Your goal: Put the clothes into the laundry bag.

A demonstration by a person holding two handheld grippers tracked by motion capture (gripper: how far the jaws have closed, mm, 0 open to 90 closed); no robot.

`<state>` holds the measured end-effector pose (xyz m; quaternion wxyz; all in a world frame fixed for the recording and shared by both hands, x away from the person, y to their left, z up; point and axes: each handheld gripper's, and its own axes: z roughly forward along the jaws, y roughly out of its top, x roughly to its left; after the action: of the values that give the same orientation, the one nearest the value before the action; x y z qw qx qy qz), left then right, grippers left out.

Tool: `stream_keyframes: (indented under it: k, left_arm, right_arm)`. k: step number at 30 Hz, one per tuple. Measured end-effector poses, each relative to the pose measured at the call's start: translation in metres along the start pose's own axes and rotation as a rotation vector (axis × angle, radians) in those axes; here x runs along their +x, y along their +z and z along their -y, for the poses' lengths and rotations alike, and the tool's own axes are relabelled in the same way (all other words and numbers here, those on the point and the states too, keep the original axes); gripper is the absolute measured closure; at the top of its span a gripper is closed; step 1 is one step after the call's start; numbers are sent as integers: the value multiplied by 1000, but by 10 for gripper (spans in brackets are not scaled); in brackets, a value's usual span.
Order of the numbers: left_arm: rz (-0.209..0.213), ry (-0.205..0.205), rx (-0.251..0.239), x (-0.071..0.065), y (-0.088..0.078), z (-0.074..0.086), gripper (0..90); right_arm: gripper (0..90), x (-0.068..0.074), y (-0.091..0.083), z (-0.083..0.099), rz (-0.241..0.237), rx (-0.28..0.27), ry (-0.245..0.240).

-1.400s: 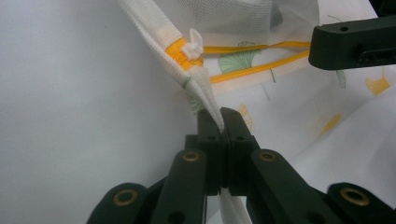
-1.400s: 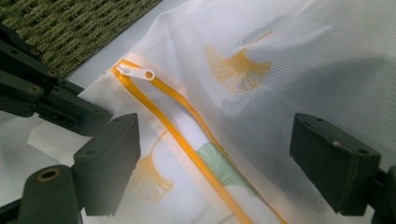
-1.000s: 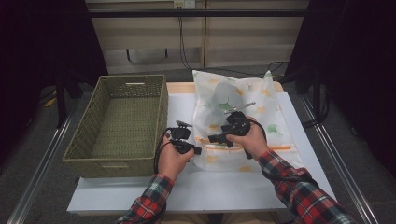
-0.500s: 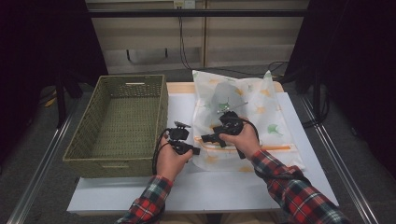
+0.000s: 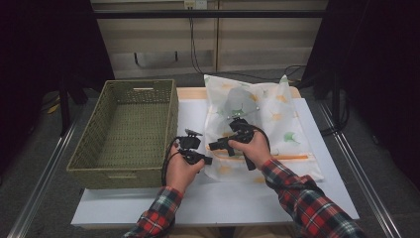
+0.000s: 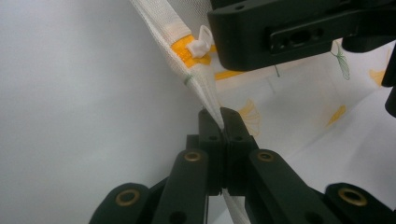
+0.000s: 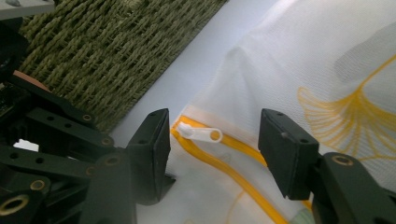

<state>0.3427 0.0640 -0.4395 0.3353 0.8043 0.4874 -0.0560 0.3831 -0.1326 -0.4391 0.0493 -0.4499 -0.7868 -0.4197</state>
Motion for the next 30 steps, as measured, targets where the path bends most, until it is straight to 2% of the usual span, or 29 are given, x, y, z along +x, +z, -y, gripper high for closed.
stream_keyframes:
  k: [4, 8, 11, 15, 21, 24, 28, 30]
  left_arm:
    - [0, 0, -2, -1, 1, 0, 886]
    - [-5, 5, 2, 0, 1, 0, 886]
    - [-4, 4, 3, 0, 1, 1, 886]
    - [-1, 5, -1, -1, 0, 0, 886]
    - [-7, 5, 0, -1, 2, 0, 886]
    - [-7, 10, 11, -1, 2, 1, 886]
    - [-13, 7, 8, -1, 3, 1, 887]
    - [-14, 18, 10, -1, 3, 0, 886]
  right_arm:
    - [516, 1, 4, 1, -14, 15, 17]
    - [529, 1, 9, 1, -27, 21, 24]
    - [585, 1, 10, -1, -44, 23, 48]
    - [649, 2, 9, -3, -59, 12, 55]
    - [735, 2, 4, -3, -51, 20, 62]
    - [747, 3, 1, -3, -54, 18, 75]
    - [780, 5, 1, -4, -57, 35, 65]
    - [781, 6, 2, -4, -59, 42, 62]
